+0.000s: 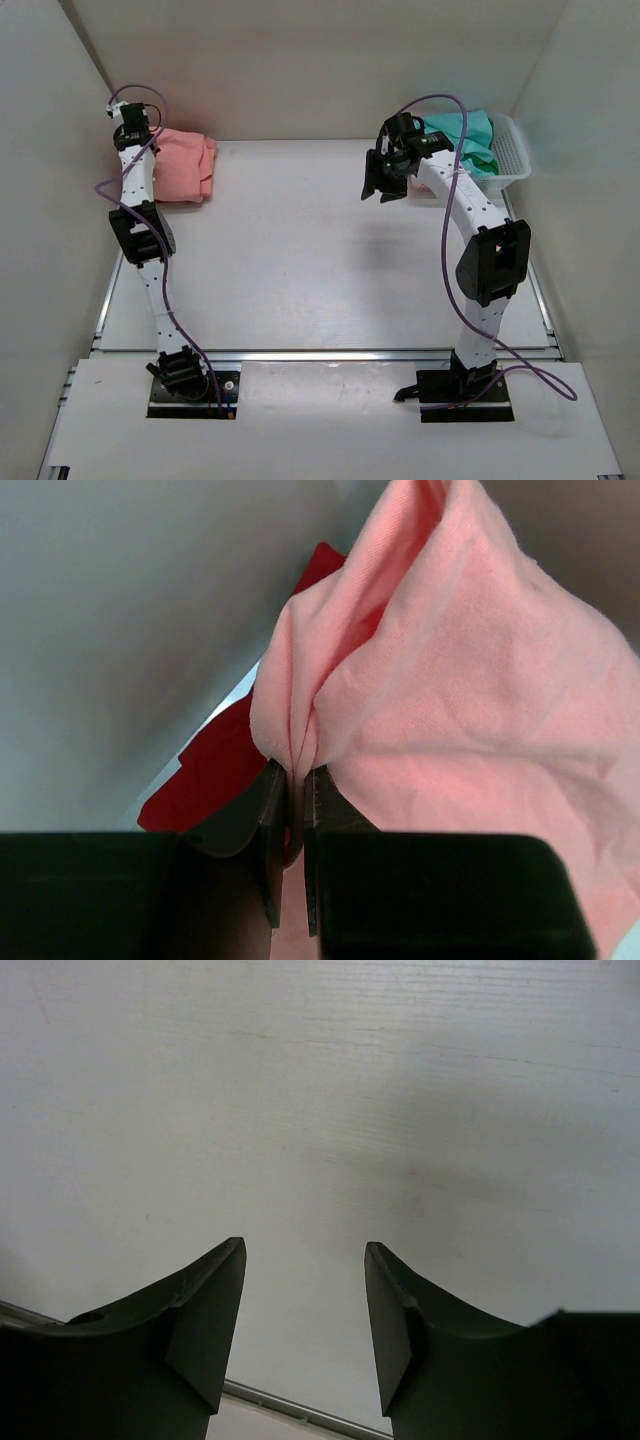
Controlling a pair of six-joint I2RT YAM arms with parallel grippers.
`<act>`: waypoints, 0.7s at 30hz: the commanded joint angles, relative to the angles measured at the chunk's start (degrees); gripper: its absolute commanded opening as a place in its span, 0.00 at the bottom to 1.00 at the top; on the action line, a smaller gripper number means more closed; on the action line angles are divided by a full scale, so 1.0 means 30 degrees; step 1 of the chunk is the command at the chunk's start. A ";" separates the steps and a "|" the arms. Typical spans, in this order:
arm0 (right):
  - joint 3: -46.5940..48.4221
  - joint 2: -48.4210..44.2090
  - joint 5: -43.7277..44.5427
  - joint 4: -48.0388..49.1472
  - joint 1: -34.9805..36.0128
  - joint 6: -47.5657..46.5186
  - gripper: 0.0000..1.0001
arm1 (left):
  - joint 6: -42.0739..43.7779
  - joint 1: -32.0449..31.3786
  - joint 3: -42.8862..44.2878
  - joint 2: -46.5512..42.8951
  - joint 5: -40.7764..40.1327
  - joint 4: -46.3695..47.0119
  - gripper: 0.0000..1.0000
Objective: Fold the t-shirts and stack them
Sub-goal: Put the neatly folded tshirt into the corner of the board with the left arm
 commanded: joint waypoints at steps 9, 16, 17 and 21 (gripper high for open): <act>-0.1609 -0.1768 0.0251 0.0694 0.0126 -0.0501 0.49 | -0.0923 -0.0334 -0.0668 -0.2984 0.0724 0.0102 0.99; -0.5154 -0.5076 0.0544 0.1867 -0.0809 -0.0559 0.49 | -0.1804 -0.2879 -0.7553 -0.7614 0.4622 -0.1528 0.99; -0.5855 -0.5430 0.0690 0.1983 -0.0928 -0.0588 0.49 | -0.1599 -0.3174 -0.8024 -0.8138 0.4833 -0.2523 0.99; -0.8436 -0.8617 0.0868 0.2539 -0.2243 -0.0735 0.49 | -0.1158 -0.6828 -1.2786 -1.1384 0.4606 -0.4260 0.99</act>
